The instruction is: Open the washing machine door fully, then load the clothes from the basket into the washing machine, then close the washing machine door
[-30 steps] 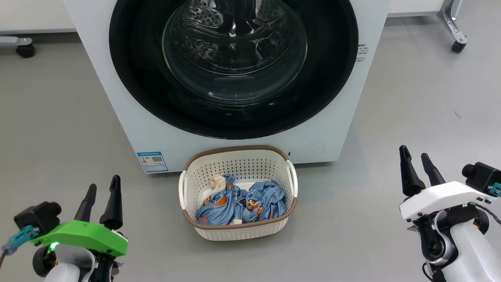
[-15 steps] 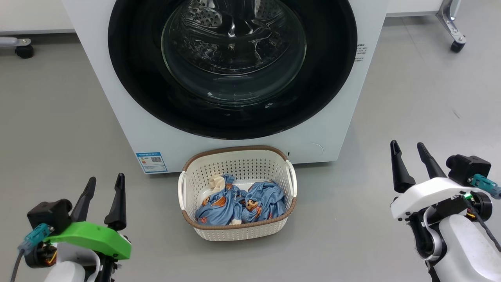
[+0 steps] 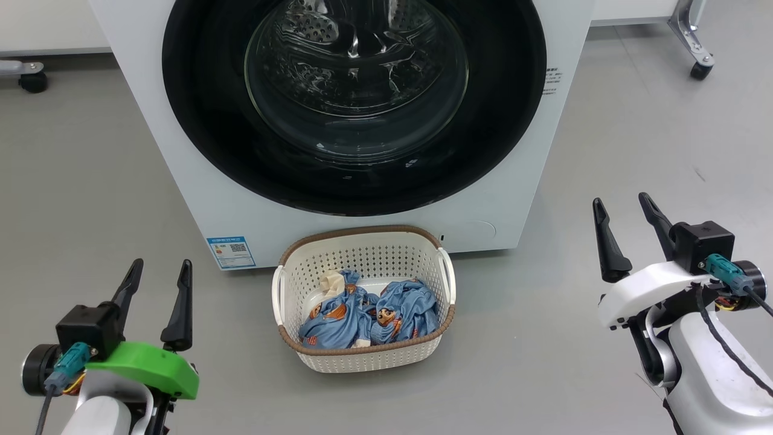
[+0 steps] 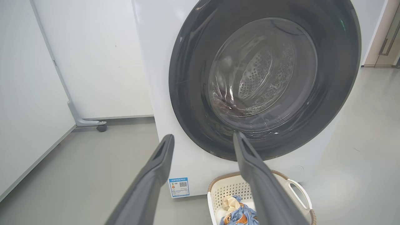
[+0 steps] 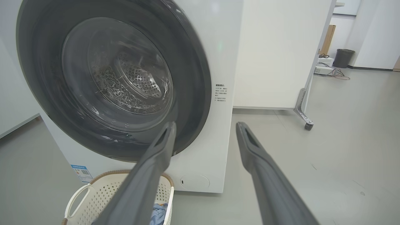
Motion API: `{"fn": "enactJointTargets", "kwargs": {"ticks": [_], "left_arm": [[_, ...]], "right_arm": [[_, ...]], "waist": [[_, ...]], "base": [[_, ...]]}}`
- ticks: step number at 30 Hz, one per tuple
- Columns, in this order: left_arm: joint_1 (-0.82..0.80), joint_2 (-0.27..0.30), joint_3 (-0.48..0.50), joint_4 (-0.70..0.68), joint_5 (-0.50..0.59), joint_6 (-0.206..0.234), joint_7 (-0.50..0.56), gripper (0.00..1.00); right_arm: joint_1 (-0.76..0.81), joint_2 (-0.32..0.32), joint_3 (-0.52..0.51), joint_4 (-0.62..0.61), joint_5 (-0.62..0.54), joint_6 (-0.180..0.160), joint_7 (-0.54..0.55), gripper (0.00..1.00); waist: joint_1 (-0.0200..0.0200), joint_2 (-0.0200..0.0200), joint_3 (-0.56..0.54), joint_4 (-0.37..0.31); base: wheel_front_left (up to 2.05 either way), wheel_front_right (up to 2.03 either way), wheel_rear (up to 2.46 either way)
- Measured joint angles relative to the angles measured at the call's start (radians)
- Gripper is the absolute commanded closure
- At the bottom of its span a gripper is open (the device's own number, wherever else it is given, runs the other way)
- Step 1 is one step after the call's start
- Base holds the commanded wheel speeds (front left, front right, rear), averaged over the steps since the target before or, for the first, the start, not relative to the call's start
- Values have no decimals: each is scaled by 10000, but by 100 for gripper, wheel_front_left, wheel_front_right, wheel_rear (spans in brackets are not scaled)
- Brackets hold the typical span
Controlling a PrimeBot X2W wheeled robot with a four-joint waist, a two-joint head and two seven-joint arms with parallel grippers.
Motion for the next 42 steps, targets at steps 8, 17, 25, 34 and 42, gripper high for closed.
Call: {"fn": "enactJointTargets", "kwargs": {"ticks": [8, 17, 25, 34, 42], "left_arm": [[0, 0, 21, 148, 545, 31, -182, 0], [0, -23, 167, 234, 556, 33, -207, 0], [0, -105, 380, 401, 558, 38, -207, 0], [0, -157, 548, 416, 619, 38, -207, 0], [0, -155, 552, 410, 811, 35, -207, 0]], "right_arm": [[-159, 2, 94, 153, -470, -165, -203, 0], [-160, 230, -184, 268, -127, -153, -213, 0], [-160, 263, -311, 259, -125, -144, -213, 0], [-160, 290, -397, 238, -125, -61, -213, 0], [-160, 295, -487, 142, -146, -59, -213, 0]], "waist": [[0, 0, -4, -30], [0, 0, -1, -49], [0, 0, 3, -39], [0, 0, -9, -28], [0, 0, 39, -51]], "base": [[0, 0, 0], [0, 0, 0], [0, 0, 0], [0, 0, 0], [1, 1, -2]]}}
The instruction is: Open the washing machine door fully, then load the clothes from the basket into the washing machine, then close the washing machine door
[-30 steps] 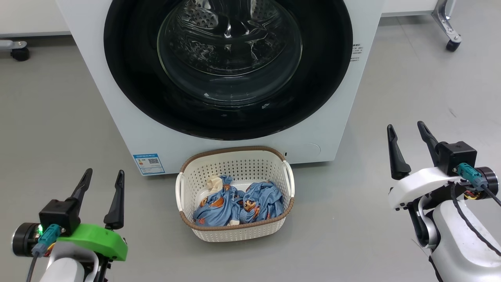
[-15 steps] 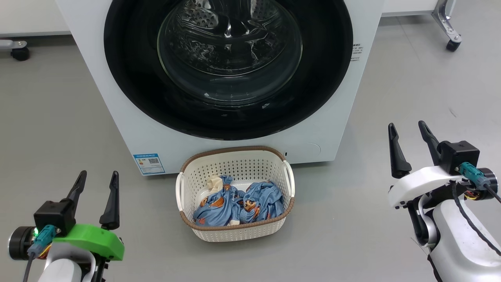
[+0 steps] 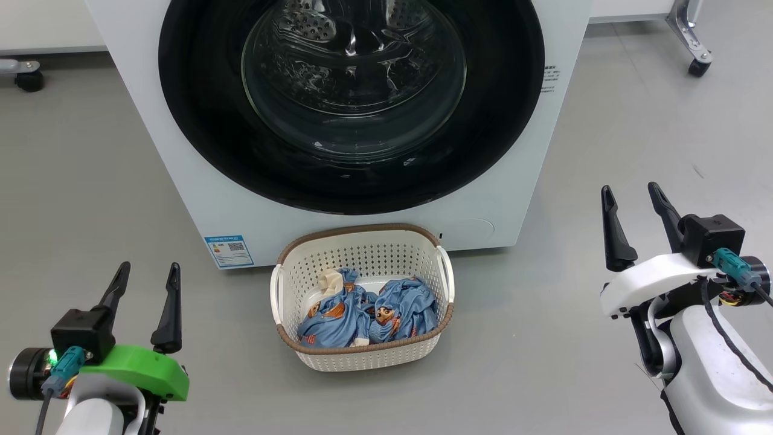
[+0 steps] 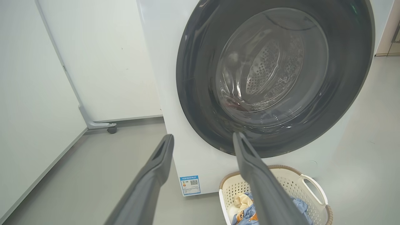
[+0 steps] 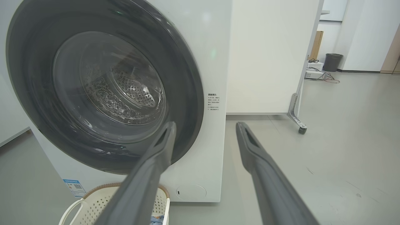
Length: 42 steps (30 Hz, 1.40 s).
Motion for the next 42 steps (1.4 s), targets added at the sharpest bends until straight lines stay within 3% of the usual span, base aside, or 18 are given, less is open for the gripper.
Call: {"fn": "enactJointTargets", "kwargs": {"ticks": [25, 42], "left_arm": [[-51, -71, 146, -278, 113, -33, 0, 0], [-204, -79, 138, -295, 115, -94, 0, 0]], "right_arm": [[-1, 38, -311, -219, -121, 6, 0, 0], [-1, 84, -535, -322, -194, 90, 0, 0]], "waist": [[0, 0, 254, 60], [0, 0, 411, 97]], "base": [[2, 2, -3], [35, 35, -69]]}}
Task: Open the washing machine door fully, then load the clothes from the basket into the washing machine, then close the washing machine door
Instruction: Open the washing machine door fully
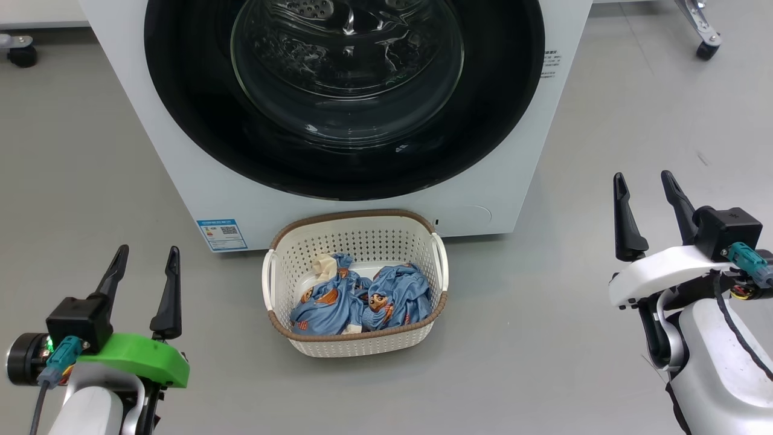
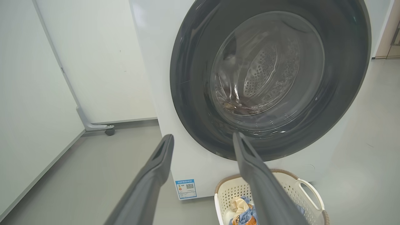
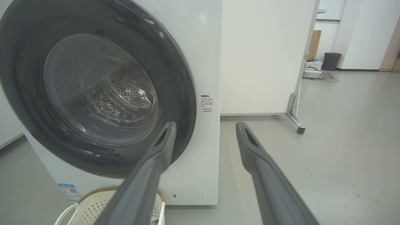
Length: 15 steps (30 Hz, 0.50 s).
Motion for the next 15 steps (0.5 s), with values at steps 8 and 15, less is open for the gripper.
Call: {"fn": "enactJointTargets", "kwargs": {"ticks": [8, 15], "left_arm": [[-17, -6, 0, 2, 42, -10, 0, 0], [-24, -42, 36, 6, 33, -10, 0, 0]], "right_arm": [[0, 17, -88, -8, -4, 2, 0, 0], [0, 35, -184, -17, -52, 15, 0, 0]], "waist": [[0, 0, 39, 25], [0, 0, 45, 43]], "base": [[65, 65, -130], [85, 85, -169]]}}
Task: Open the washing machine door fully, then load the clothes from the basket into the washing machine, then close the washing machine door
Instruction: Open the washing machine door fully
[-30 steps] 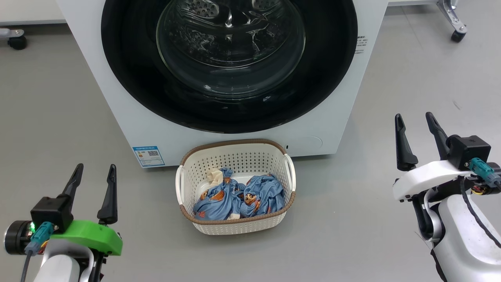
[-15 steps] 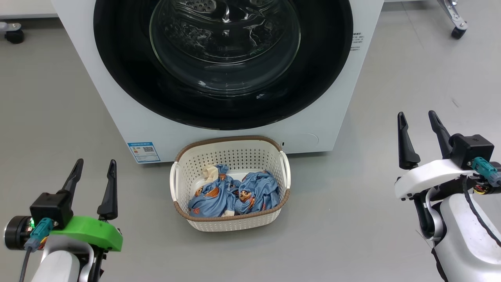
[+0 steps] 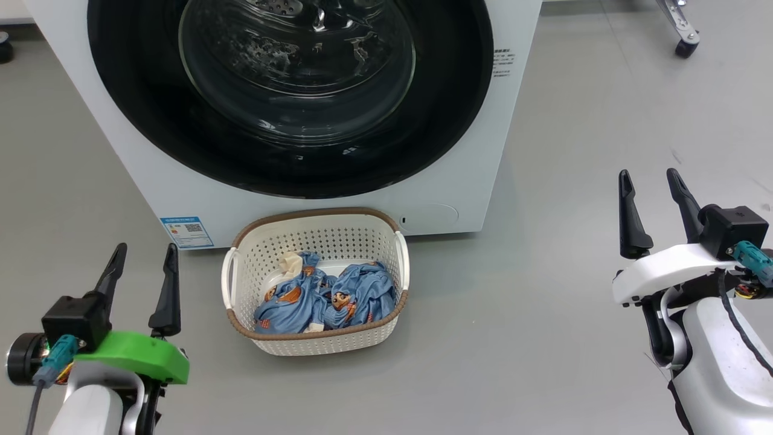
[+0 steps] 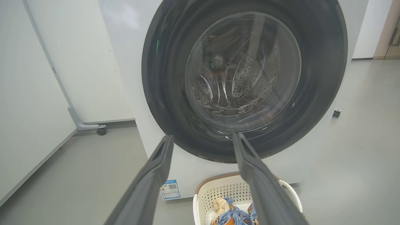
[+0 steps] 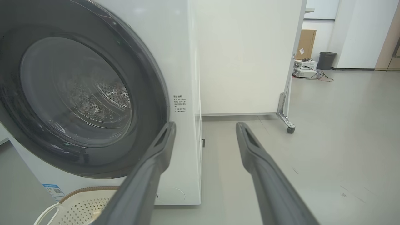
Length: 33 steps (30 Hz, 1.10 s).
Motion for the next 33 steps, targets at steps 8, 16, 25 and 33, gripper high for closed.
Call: {"fn": "enactJointTargets", "kwargs": {"ticks": [8, 16, 25, 33], "left_arm": [[-63, -100, 217, -86, -79, -2, 0, 0], [-59, -111, 161, -121, -69, -4, 0, 0], [-24, -146, 174, -228, -67, -4, 0, 0], [24, -236, 236, -288, -67, -33, 0, 0]], "right_arm": [[1, 92, -155, -29, -21, 67, 0, 0], [4, 109, -196, -35, -58, 104, 0, 0], [29, 148, -267, -35, -111, 163, 0, 0], [132, 169, -324, -33, -121, 201, 0, 0]], "waist": [[0, 0, -19, 16], [0, 0, -80, 18], [0, 0, -163, 34], [0, 0, -202, 54]], "base": [[79, 79, -157], [59, 59, -119], [39, 39, -78], [18, 18, -37]]}}
